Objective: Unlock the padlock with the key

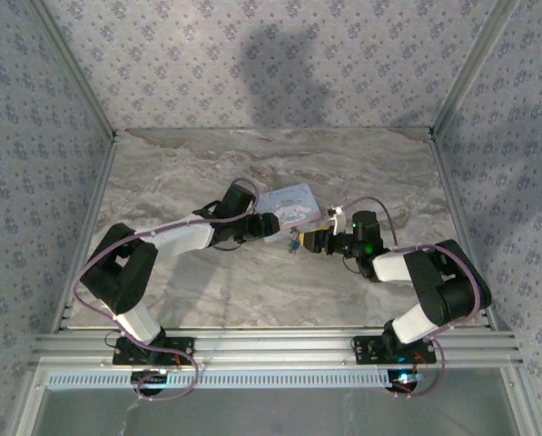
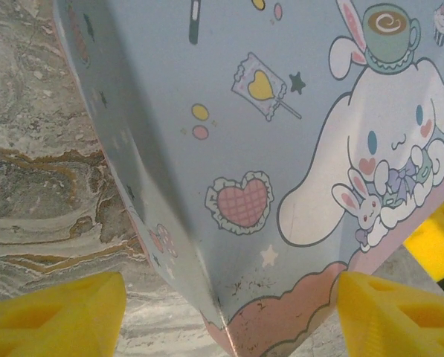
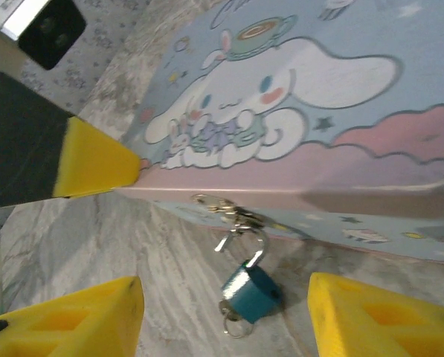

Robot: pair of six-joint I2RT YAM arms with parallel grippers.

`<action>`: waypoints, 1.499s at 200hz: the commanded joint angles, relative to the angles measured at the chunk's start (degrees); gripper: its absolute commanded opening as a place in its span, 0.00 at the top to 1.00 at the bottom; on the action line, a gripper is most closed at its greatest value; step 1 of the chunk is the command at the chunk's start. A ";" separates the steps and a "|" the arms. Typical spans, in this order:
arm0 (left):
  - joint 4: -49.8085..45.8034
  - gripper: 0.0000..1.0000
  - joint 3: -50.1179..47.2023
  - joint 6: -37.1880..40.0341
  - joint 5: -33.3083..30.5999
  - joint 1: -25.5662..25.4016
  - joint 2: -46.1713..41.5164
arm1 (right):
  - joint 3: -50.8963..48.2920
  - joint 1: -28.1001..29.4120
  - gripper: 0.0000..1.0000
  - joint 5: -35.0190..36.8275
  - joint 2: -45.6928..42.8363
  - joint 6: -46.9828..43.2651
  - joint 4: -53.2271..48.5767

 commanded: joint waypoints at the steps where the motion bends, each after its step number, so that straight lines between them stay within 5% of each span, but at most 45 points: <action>1: -3.00 0.26 -1.56 -0.53 -2.01 -0.52 -0.80 | 0.47 1.22 0.40 -1.29 1.55 1.17 2.68; 179: -3.02 0.26 -1.09 -0.76 -2.73 -0.99 -0.73 | 6.00 3.87 0.51 -2.20 16.71 7.12 12.91; 300: -3.00 0.26 -1.26 -0.89 -2.89 -1.08 -0.82 | 6.61 3.85 0.89 -0.22 17.44 6.68 9.48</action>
